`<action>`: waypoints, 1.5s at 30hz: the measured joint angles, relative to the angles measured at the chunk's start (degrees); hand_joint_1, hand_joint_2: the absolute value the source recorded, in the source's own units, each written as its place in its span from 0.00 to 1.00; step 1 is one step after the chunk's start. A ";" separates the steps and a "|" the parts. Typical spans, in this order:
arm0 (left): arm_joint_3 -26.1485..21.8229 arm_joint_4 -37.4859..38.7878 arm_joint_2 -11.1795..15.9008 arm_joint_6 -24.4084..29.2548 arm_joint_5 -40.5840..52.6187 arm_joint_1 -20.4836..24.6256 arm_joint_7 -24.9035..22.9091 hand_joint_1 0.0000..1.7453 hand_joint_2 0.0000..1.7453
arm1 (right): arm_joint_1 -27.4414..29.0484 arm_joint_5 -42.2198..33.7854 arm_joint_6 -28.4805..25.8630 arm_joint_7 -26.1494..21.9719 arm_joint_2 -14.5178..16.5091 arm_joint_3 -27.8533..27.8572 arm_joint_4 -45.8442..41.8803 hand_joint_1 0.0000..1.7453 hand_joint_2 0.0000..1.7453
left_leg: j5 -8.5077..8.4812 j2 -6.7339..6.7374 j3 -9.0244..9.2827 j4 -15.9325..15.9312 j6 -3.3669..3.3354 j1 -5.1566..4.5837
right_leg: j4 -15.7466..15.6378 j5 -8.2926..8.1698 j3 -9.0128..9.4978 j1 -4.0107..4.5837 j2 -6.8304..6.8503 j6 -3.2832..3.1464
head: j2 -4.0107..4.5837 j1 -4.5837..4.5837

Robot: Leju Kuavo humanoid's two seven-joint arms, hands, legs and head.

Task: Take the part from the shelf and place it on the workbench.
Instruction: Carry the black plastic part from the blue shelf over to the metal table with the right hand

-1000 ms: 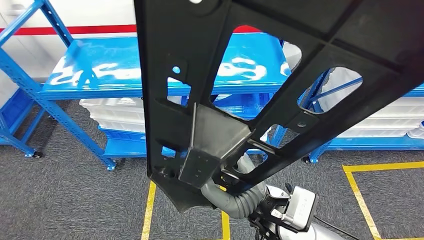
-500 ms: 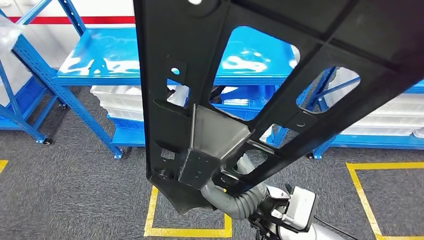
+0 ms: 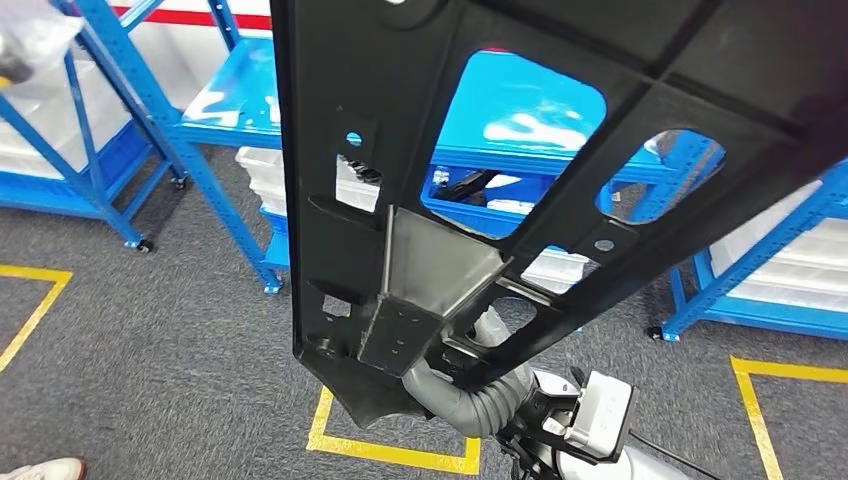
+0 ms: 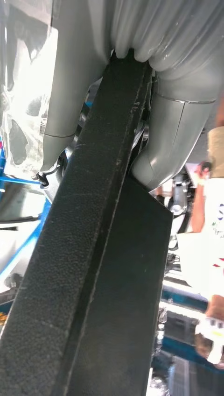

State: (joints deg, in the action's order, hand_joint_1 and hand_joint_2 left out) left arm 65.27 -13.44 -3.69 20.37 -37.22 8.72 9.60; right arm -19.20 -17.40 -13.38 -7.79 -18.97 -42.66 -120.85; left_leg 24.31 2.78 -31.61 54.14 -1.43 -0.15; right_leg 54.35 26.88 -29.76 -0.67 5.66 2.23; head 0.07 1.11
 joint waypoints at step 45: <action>-0.03 0.02 0.05 0.68 -0.17 -0.73 -0.66 0.00 1.00 | 3.12 0.52 -0.02 1.01 -2.61 1.40 -3.15 1.00 1.00 | -0.51 -9.55 -0.75 1.11 -0.87 -0.17 | 2.57 1.14 -1.11 -1.24 -10.10 0.40 | 0.00 -0.20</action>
State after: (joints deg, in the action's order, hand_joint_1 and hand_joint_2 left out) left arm 65.24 -13.42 -3.64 21.05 -37.40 7.98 8.94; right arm -16.09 -16.88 -13.40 -6.78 -21.58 -41.27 -124.00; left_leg 23.80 -6.77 -32.36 55.25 -2.30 -0.32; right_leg 56.92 28.02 -30.87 -1.91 -4.44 2.63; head 0.07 0.92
